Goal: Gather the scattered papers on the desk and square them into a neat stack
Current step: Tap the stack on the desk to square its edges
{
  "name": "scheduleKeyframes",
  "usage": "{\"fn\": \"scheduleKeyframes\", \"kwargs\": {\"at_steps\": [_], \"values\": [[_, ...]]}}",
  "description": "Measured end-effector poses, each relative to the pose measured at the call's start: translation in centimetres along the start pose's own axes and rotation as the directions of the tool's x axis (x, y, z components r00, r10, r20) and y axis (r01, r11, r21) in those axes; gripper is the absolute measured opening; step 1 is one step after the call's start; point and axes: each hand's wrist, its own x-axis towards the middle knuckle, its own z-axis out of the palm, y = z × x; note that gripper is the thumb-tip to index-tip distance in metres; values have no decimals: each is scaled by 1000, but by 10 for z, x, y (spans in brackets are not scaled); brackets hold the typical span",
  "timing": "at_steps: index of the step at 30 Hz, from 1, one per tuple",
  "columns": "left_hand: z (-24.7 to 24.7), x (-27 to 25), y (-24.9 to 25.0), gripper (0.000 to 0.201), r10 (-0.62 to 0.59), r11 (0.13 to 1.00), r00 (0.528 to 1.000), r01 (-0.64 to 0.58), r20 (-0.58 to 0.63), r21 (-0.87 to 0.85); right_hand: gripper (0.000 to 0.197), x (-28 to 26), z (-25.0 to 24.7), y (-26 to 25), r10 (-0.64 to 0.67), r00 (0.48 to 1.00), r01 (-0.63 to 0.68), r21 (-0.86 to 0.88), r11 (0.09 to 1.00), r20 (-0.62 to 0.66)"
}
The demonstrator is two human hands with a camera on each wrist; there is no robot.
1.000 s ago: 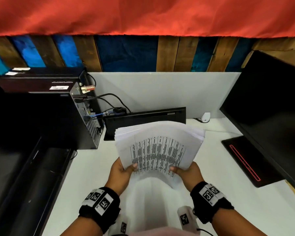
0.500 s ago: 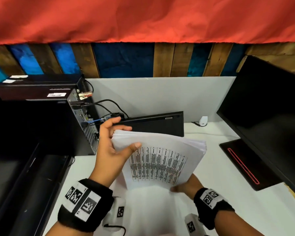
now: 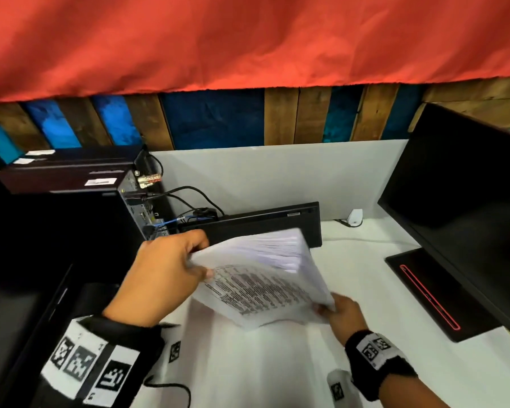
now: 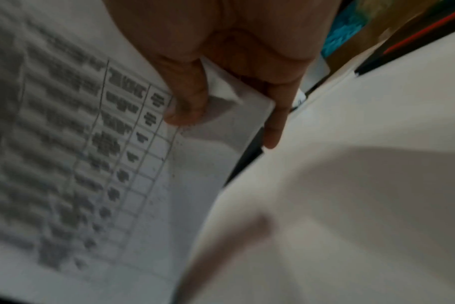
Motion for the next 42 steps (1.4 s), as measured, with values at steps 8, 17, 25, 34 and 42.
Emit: {"fn": "scheduleKeyframes", "kwargs": {"at_steps": [8, 17, 25, 34, 42], "values": [[58, -15, -42, 31, -264, 585, 960, 241, 99, -775, 25, 4, -78, -68, -187, 977, 210, 282, 936, -108], [119, -41, -65, 33, -434, 237, 869, 365, 238, -900, 35, -16, -42, -51, 11, 999, 9, 574, 819, -31], [136, -44, -67, 36, -542, 229, 820, 356, 185, -906, 33, -24, -11, -40, 30, 988, 63, 572, 818, -151], [117, -34, -70, 25, -480, 246, 866, 283, 138, -927, 31, -16, -19, -44, -30, 979, 140, 561, 816, -201], [124, -32, -70, 57, -493, 315, 867, 248, 65, -916, 87, -25, -8, -34, -245, 910, 328, 218, 919, -335]]}}
